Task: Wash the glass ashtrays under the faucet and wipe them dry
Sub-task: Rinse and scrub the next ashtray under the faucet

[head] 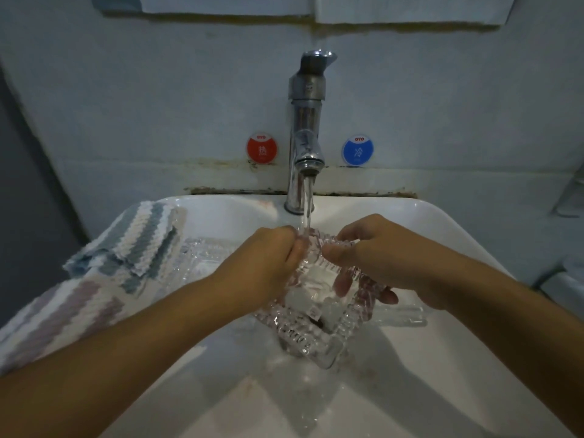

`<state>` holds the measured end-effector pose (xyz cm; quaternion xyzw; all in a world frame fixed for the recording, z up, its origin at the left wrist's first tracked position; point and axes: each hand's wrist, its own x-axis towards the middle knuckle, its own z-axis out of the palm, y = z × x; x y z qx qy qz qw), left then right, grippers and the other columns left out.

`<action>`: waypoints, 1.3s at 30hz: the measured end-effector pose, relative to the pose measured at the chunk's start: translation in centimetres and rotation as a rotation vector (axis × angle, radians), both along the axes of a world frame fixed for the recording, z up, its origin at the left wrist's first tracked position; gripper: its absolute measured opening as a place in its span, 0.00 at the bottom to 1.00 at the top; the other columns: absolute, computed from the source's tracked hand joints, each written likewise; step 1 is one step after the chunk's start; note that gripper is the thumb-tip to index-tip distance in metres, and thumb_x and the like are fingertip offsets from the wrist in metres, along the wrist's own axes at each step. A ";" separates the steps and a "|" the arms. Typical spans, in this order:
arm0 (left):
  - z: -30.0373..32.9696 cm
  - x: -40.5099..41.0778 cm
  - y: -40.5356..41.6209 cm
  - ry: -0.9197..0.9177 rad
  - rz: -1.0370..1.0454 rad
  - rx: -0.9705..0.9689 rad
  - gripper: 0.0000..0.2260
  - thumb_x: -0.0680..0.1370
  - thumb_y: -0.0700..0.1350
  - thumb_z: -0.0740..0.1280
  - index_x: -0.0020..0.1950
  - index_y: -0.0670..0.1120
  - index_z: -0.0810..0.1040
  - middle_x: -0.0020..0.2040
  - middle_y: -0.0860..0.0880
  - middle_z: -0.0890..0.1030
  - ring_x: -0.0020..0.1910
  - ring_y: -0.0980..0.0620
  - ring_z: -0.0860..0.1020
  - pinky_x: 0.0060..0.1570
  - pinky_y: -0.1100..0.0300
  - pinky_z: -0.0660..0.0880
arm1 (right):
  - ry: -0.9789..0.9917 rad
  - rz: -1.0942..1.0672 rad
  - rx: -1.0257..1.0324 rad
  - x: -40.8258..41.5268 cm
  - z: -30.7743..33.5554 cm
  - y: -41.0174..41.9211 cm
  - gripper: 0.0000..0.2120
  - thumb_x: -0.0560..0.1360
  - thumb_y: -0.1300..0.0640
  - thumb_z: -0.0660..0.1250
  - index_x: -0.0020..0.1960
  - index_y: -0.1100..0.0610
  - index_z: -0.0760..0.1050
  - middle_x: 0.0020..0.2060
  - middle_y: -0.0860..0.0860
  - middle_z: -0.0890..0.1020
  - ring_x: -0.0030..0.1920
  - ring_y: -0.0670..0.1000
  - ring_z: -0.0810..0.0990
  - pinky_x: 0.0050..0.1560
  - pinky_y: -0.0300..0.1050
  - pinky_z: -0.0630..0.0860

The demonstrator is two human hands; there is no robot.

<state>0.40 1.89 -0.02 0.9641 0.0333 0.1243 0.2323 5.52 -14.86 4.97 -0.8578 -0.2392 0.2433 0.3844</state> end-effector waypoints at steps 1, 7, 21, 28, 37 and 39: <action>0.0 0.0 -0.1 0.017 -0.009 -0.001 0.15 0.85 0.45 0.55 0.38 0.49 0.66 0.33 0.50 0.73 0.30 0.52 0.72 0.27 0.65 0.63 | 0.001 -0.005 -0.008 0.0 0.0 0.0 0.12 0.81 0.52 0.66 0.51 0.62 0.80 0.34 0.56 0.86 0.23 0.49 0.74 0.20 0.37 0.65; -0.3 -0.1 -0.2 0.058 -0.058 -0.141 0.06 0.84 0.45 0.59 0.48 0.46 0.70 0.37 0.48 0.77 0.30 0.51 0.74 0.27 0.60 0.68 | 0.006 -0.027 -0.027 0.2 0.0 -0.1 0.12 0.80 0.51 0.67 0.51 0.62 0.79 0.32 0.55 0.86 0.24 0.50 0.72 0.20 0.36 0.64; 0.0 -0.3 -0.2 0.158 -0.036 -0.505 0.07 0.85 0.45 0.59 0.53 0.45 0.75 0.44 0.49 0.83 0.34 0.53 0.79 0.32 0.62 0.75 | -0.045 -0.104 0.013 1.1 -0.1 -0.3 0.13 0.80 0.52 0.68 0.54 0.63 0.79 0.32 0.54 0.86 0.24 0.50 0.71 0.21 0.37 0.65; 0.6 -0.8 -0.7 0.115 0.063 -0.311 0.22 0.84 0.54 0.58 0.34 0.44 0.72 0.24 0.52 0.76 0.20 0.59 0.75 0.23 0.68 0.68 | -0.038 -0.080 0.015 0.8 -0.2 -0.1 0.12 0.80 0.52 0.67 0.53 0.62 0.79 0.31 0.53 0.86 0.27 0.51 0.72 0.21 0.37 0.66; 1.6 -1.1 -1.2 0.261 0.023 -0.715 0.10 0.84 0.44 0.61 0.52 0.39 0.77 0.33 0.48 0.80 0.25 0.53 0.75 0.25 0.58 0.74 | -0.129 -0.137 0.041 1.4 0.9 -1.0 0.14 0.80 0.52 0.68 0.50 0.64 0.82 0.32 0.52 0.86 0.16 0.45 0.67 0.18 0.32 0.64; 1.6 -1.1 -1.3 0.266 0.057 -0.722 0.16 0.84 0.48 0.61 0.51 0.36 0.79 0.29 0.50 0.79 0.23 0.53 0.74 0.24 0.59 0.73 | -0.140 -0.133 0.038 1.3 0.8 -1.0 0.14 0.80 0.52 0.68 0.49 0.64 0.82 0.32 0.52 0.86 0.16 0.45 0.66 0.18 0.32 0.64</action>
